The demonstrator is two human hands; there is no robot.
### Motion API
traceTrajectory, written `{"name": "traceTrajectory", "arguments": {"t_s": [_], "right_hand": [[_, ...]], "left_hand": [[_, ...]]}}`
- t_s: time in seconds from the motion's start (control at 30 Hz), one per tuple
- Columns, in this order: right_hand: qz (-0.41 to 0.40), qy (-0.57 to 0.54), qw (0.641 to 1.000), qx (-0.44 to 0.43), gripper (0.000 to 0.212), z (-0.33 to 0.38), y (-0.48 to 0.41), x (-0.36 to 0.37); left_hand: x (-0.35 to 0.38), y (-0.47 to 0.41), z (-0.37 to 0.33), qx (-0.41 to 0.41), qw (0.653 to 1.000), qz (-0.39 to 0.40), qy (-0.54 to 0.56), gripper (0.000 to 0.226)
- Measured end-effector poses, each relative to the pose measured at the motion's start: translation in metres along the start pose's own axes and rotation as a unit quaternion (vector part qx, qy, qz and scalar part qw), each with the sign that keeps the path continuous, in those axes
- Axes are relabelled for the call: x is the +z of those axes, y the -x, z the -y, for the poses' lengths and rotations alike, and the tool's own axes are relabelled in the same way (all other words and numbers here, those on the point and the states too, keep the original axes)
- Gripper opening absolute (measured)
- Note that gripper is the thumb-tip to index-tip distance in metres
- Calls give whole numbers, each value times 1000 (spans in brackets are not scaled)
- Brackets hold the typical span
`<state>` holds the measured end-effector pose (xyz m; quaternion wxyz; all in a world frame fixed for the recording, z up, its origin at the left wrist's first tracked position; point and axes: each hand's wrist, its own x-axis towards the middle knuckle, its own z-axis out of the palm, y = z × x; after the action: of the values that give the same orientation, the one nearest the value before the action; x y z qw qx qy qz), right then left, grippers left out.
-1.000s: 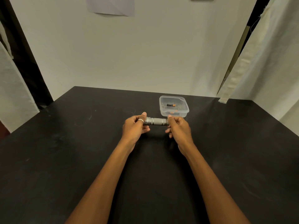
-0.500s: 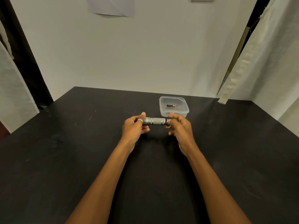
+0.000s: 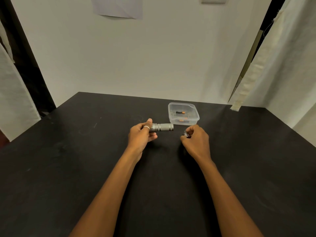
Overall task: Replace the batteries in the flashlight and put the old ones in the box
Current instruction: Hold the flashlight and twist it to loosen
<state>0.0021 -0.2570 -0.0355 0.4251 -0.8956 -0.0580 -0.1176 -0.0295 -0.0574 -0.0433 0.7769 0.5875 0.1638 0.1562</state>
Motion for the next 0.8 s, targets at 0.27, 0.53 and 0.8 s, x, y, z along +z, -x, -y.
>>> {"name": "traceTrajectory", "arguments": {"t_s": [0.27,0.53,0.8], "right_hand": [[-14,121,993,-7,22,6,7,-3],[6,110,994,21,56,4,5,-3],[-100,-59,983,-140,25,24,16,5]], "left_hand": [[1,1,-2,-5,1000,-6,0,29],[1,3,-3,-5,1000,-3,-1,29],[1,4,-4,-4,1000,-4,4,32]]}}
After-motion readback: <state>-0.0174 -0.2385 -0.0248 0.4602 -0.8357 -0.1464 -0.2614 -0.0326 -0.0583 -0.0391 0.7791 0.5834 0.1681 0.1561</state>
